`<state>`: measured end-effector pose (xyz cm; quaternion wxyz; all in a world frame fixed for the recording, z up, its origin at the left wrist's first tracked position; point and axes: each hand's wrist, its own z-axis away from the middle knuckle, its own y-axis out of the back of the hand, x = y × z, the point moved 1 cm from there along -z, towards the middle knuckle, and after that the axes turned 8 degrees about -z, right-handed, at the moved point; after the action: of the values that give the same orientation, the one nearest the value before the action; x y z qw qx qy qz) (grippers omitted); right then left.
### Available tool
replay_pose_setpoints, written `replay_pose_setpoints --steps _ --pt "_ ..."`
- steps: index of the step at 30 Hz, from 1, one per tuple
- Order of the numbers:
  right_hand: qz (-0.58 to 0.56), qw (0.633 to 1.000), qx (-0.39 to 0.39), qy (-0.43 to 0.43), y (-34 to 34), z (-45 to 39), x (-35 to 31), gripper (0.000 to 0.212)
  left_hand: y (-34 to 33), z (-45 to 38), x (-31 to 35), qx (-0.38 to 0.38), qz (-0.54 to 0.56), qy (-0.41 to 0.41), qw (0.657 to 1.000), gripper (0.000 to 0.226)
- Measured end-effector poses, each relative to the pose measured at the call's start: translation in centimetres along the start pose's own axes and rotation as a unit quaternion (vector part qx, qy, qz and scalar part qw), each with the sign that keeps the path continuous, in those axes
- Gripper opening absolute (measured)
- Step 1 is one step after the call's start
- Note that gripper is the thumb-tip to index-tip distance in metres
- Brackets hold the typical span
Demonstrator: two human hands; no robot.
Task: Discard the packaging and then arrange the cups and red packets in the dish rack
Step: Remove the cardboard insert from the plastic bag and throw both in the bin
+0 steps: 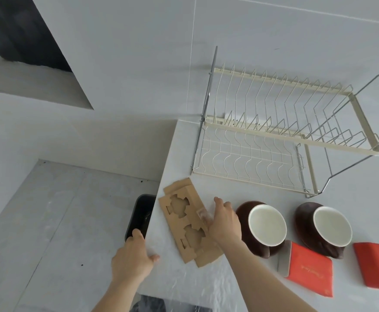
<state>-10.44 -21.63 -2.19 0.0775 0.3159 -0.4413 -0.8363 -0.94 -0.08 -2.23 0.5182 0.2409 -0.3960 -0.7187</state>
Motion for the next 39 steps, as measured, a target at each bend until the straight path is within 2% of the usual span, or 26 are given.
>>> replay_pose_setpoints --steps 3,7,8,12,15,17,20,24,27,30,32,35,37,39 --pt "-0.012 1.000 0.020 0.015 -0.2 0.0 0.3 0.057 -0.2 0.0 -0.2 -0.011 0.007 0.013 1.000 0.049" --pt "-0.062 0.998 0.004 0.020 -0.6 0.0 0.4 0.074 -0.4 0.1 -0.4 0.001 0.031 0.015 0.999 0.016" --pt "-0.076 0.997 -0.001 0.021 -0.7 -0.1 0.3 0.077 -0.4 0.2 -0.5 0.009 0.031 0.013 0.999 0.014" --pt "-0.125 0.992 -0.007 0.020 -1.0 -0.1 -0.2 0.082 -0.1 0.2 -0.7 0.013 0.073 0.041 0.996 0.030" --pt "-0.160 0.987 -0.018 -0.002 -1.2 -0.3 -0.3 0.087 0.5 -0.1 -1.0 0.012 0.081 0.063 0.995 0.012" --pt "-0.183 0.983 -0.021 -0.013 -1.3 -0.4 -0.3 0.088 1.2 -0.7 -0.8 0.010 0.136 0.052 0.989 0.008" --pt "-0.199 0.980 -0.019 -0.013 -1.5 -0.6 -0.6 0.075 2.8 -1.7 0.5 -0.002 0.268 -0.012 0.963 0.008" --pt "-0.229 0.973 -0.020 -0.018 -1.8 -0.6 -0.7 0.042 3.3 -2.1 2.4 -0.043 0.300 -0.082 0.950 0.020" --pt "-0.249 0.968 -0.018 -0.004 -2.1 -0.2 -0.8 0.019 1.7 -2.2 2.4 -0.033 0.305 -0.081 0.948 0.032" --pt "-0.263 0.964 -0.036 0.004 -2.2 0.1 -0.9 0.030 0.9 -2.2 2.6 0.050 0.257 -0.054 0.964 0.027" --pt "-0.263 0.964 -0.038 0.017 -2.3 0.2 -0.8 0.032 0.8 -2.1 2.9 0.082 0.252 -0.023 0.964 0.032" --pt "-0.246 0.968 -0.042 0.021 -2.5 0.1 -0.5 0.021 0.5 -2.1 3.2 0.078 0.286 0.023 0.955 0.047" --pt "-0.233 0.972 -0.039 0.012 -2.7 0.0 -0.4 0.012 0.4 -2.1 3.3 0.044 0.307 0.037 0.950 0.052" --pt "-0.230 0.972 -0.047 -0.010 -3.1 0.1 -0.3 0.023 0.3 -2.1 3.4 0.001 0.316 0.038 0.948 0.045"
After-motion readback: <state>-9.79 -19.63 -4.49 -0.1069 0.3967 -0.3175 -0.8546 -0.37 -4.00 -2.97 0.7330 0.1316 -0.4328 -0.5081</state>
